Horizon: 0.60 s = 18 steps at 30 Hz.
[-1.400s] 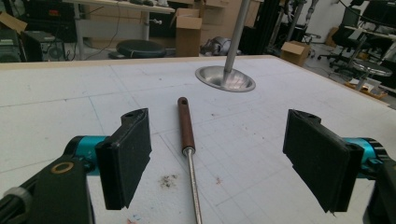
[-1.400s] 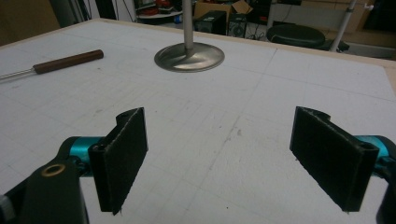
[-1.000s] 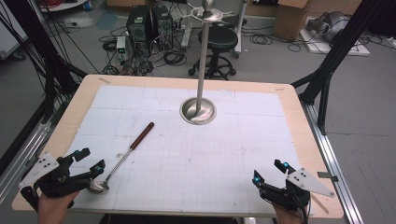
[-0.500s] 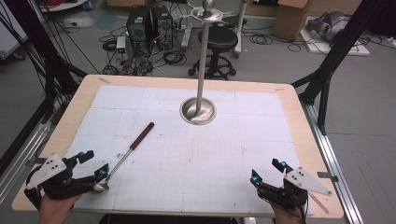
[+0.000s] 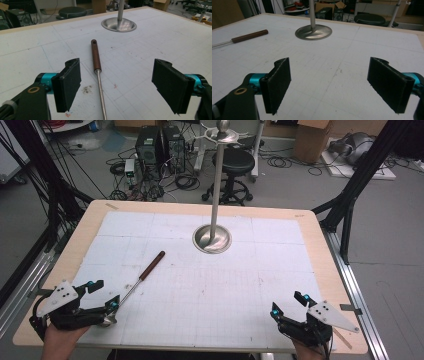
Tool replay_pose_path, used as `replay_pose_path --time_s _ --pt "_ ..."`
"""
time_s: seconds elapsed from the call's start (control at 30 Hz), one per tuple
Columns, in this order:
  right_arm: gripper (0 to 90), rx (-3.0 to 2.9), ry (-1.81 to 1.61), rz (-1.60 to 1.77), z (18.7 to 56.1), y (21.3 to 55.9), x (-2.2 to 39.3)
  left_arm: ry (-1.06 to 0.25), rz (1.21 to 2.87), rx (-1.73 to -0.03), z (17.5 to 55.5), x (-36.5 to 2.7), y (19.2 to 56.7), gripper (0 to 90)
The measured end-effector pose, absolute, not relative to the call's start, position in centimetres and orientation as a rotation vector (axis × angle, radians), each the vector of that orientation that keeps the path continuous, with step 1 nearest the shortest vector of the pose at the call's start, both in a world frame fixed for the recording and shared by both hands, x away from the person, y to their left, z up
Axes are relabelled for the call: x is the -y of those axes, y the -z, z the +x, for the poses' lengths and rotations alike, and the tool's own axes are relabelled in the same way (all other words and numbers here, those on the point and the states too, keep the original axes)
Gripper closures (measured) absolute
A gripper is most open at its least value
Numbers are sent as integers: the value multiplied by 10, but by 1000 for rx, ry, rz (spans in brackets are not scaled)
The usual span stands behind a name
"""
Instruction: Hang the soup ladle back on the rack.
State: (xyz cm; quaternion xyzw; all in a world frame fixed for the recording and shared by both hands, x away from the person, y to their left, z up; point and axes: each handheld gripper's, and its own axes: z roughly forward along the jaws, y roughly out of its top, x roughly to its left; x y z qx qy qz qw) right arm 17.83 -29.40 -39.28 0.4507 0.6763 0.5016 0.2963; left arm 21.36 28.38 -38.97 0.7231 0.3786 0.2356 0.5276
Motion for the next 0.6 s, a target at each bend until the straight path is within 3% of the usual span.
replay_pose_path --time_s 0.3,0.6 --pt "177 -1792 -1339 1203 177 393 296 -448 1858 -923 242 -279 378 262" --pt "177 -1786 -1327 1204 177 392 295 -373 2035 -1003 269 -262 389 354"
